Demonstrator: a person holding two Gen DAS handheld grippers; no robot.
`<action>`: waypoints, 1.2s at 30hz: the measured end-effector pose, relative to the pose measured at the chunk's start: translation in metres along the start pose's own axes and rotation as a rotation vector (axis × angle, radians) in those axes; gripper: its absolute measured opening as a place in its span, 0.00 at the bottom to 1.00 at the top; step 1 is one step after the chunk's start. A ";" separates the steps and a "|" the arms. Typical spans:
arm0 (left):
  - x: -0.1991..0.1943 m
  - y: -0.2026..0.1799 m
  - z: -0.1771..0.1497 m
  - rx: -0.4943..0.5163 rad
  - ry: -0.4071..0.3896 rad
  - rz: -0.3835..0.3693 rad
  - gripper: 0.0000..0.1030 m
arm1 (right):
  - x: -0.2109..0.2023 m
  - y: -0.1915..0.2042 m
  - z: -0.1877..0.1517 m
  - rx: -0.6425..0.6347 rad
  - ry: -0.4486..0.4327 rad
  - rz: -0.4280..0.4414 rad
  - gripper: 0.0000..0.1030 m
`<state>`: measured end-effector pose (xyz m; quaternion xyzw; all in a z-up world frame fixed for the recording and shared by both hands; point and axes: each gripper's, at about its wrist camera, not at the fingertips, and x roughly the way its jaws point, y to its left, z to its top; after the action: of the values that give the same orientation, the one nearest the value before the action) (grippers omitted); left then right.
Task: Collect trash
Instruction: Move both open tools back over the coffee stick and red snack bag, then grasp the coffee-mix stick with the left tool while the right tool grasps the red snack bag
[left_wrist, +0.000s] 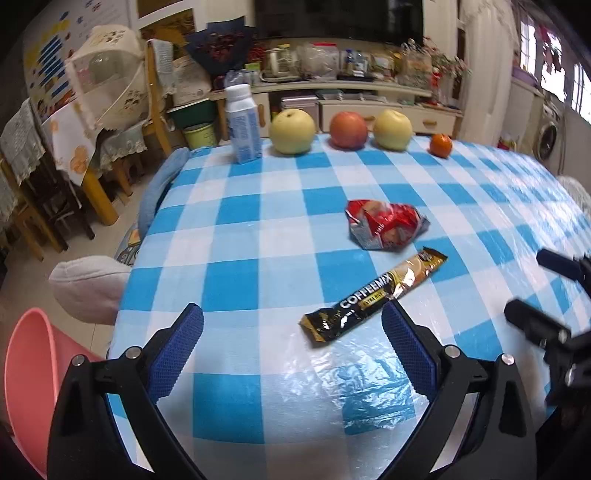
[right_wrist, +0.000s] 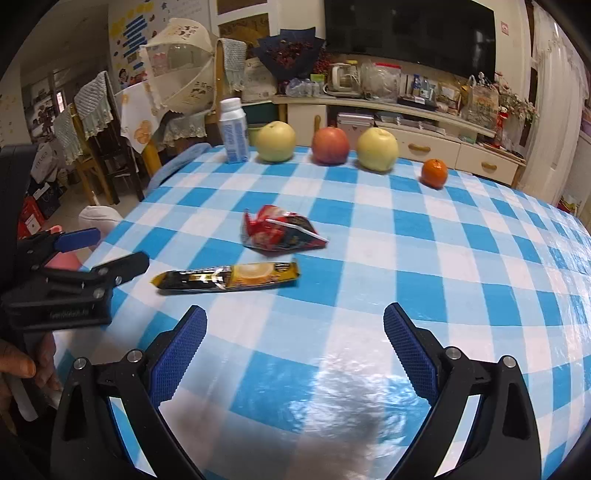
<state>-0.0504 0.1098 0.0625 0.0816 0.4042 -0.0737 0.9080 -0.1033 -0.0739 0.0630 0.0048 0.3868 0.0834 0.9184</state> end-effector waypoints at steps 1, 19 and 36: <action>0.002 -0.004 -0.001 0.018 0.003 -0.003 0.95 | 0.001 -0.005 0.000 0.007 0.004 0.001 0.93; 0.048 -0.052 0.008 0.231 0.034 -0.095 0.94 | 0.050 -0.050 0.023 0.169 0.093 0.191 0.93; 0.072 -0.056 0.012 0.186 0.106 -0.141 0.55 | 0.107 -0.024 0.053 -0.046 0.094 0.184 0.93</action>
<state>-0.0051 0.0477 0.0113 0.1407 0.4478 -0.1702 0.8664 0.0115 -0.0783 0.0230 0.0153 0.4252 0.1766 0.8876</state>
